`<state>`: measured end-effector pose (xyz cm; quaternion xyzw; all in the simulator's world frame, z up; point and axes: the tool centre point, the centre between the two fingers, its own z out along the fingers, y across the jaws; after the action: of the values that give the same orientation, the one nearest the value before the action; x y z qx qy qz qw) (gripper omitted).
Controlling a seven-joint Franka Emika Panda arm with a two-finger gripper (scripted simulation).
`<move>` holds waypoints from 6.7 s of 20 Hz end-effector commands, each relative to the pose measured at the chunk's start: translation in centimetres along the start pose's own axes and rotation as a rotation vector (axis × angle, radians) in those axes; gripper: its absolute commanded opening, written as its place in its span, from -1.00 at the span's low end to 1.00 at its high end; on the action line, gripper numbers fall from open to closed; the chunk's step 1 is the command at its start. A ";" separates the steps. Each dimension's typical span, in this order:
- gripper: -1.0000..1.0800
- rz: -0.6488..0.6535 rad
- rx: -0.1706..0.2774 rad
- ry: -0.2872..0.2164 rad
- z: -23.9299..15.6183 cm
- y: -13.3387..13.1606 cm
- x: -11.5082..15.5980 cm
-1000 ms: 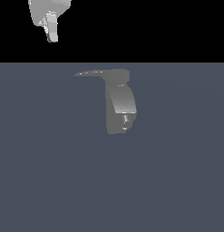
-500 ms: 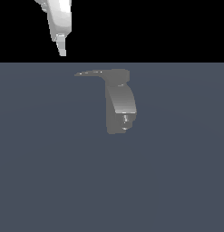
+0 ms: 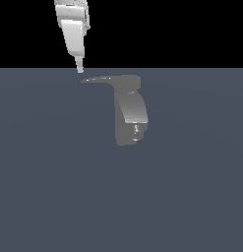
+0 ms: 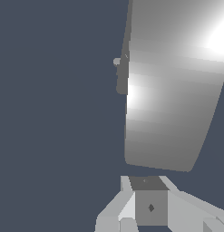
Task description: Turn on the faucet by rotating a designated handle.
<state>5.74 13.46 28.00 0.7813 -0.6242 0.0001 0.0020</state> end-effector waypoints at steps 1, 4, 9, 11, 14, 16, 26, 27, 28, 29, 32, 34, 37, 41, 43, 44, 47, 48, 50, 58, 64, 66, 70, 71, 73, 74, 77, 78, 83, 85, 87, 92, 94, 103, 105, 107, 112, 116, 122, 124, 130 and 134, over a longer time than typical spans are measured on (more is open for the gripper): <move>-1.00 0.060 0.001 0.001 0.8 -1.3 0.9; -1.00 0.120 0.001 0.001 1.6 -2.6 1.8; -1.00 0.198 0.002 0.000 2.6 -4.2 3.2; -1.00 0.220 0.002 -0.001 2.9 -4.6 3.6; -1.00 0.241 0.002 -0.002 3.1 -5.0 4.0; -1.00 0.247 0.003 -0.002 3.2 -5.1 4.1; -1.00 0.248 0.003 -0.003 3.2 -4.2 3.9; -1.00 0.248 0.003 -0.003 3.2 -3.9 3.9; -1.00 0.248 0.003 -0.003 3.2 -3.7 3.8; -1.00 0.248 0.003 -0.003 3.2 -3.4 3.7; -1.00 0.248 0.003 -0.003 3.2 -2.7 3.5; -1.00 0.248 0.003 -0.003 3.2 -2.2 3.3; -1.00 0.248 0.003 -0.003 3.2 -1.5 3.1; -1.00 0.248 0.003 -0.003 3.2 -0.4 2.8; -1.00 0.248 0.003 -0.003 3.2 0.1 2.6; -1.00 0.248 0.003 -0.003 3.2 0.4 2.5; -1.00 0.248 0.003 -0.003 3.2 1.2 2.3; -1.00 0.248 0.003 -0.003 3.2 1.4 2.2; -1.00 0.248 0.003 -0.003 3.2 2.0 2.0; -1.00 0.248 0.003 -0.003 3.2 4.3 1.3; -1.00 0.250 0.005 -0.004 3.2 5.0 1.4; -1.00 0.250 0.005 -0.004 3.2 5.6 1.7; -1.00 0.250 0.005 -0.004 3.2 6.7 2.3; -1.00 0.250 0.005 -0.003 3.2 7.0 2.4; -1.00 0.250 0.005 -0.003 3.2 7.6 2.7; -1.00 0.250 0.005 -0.003 3.2 7.8 2.8; -1.00 0.250 0.005 -0.003 3.2 8.7 3.3; -1.00 0.250 0.005 -0.003 3.2 9.0 3.4; -1.00 0.249 0.004 -0.003 3.2 10.5 4.1; -1.00 0.249 0.004 -0.003 3.2 11.1 4.4; -1.00 0.249 0.004 -0.003 3.2 11.7 4.7; -1.00 0.249 0.004 -0.003 3.2 13.2 5.4; -1.00 0.248 0.003 -0.003 3.2 13.8 5.7; -1.00 0.242 0.004 -0.004 3.2 15.0 7.9; -1.00 0.243 0.004 -0.004 3.2 15.4 9.0; -1.00 0.243 0.004 -0.004 3.2 15.8 10.2; -1.00 0.246 0.003 -0.003 3.3 16.7 13.1; -1.00 0.247 0.003 -0.003 3.3 17.4 15.5; -1.00 0.221 0.004 -0.004 3.3 16.7 15.7; -1.00 0.223 0.003 -0.004 3.3 16.4 16.5; -1.00 0.230 0.003 -0.003 3.3 15.3 18.9; -1.00 0.234 0.003 -0.003 3.3 14.7 20.5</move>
<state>-4.64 -8.97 24.86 0.7051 -0.7091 -0.0018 0.0012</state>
